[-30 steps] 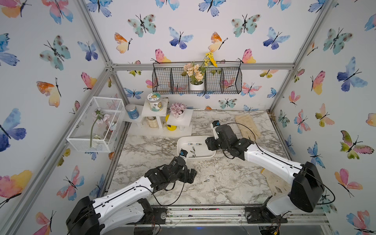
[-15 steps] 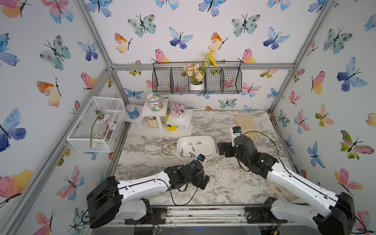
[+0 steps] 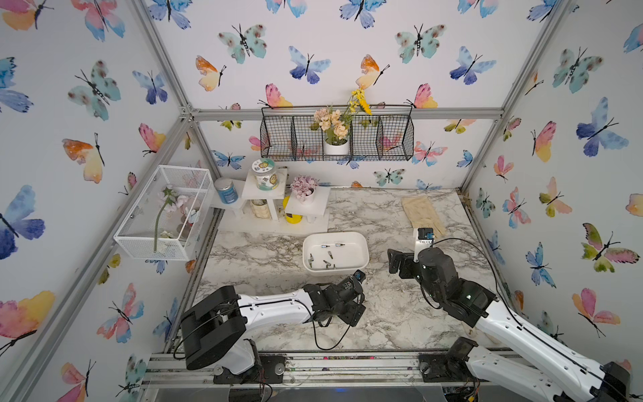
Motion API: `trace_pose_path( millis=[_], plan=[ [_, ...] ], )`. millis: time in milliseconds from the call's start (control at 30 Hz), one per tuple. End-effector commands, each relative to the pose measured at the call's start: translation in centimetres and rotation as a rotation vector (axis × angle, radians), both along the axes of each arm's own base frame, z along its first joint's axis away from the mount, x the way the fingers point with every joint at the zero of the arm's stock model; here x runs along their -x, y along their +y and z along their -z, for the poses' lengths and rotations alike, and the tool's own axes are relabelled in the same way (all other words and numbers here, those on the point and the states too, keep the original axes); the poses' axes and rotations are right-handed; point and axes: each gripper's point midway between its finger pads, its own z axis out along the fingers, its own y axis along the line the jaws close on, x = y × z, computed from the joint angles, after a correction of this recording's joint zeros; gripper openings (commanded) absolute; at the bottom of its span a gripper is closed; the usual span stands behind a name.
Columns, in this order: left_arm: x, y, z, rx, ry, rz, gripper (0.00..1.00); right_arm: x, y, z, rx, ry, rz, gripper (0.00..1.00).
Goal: Put the bit on the desktop into the storage box
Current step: Pick up the screwdriver bit from the center of the board.
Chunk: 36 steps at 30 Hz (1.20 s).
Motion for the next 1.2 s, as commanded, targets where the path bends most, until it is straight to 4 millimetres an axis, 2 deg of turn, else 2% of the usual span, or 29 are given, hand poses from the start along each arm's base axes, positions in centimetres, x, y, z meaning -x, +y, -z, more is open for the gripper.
trace_pose_path(
  millis=[0, 200, 467, 1167],
  plan=[
    [-0.2, -0.3, 0.3, -0.024, -0.016, 0.013, 0.75, 0.0, -1.0, 0.5, 0.018, -0.005, 0.037, 0.99],
    [-0.2, -0.4, 1.7, -0.076, -0.013, 0.019, 0.63, 0.1, -1.1, 0.7, 0.018, -0.008, 0.038, 0.99],
    [-0.3, -0.5, 3.0, -0.130, -0.021, 0.020, 0.55, 0.1, -1.0, 0.6, 0.023, -0.015, 0.033, 0.99],
    [-0.4, -0.1, 4.2, -0.168, -0.019, 0.015, 0.32, 0.0, -0.8, 1.1, 0.027, -0.004, 0.024, 0.99]
  ],
)
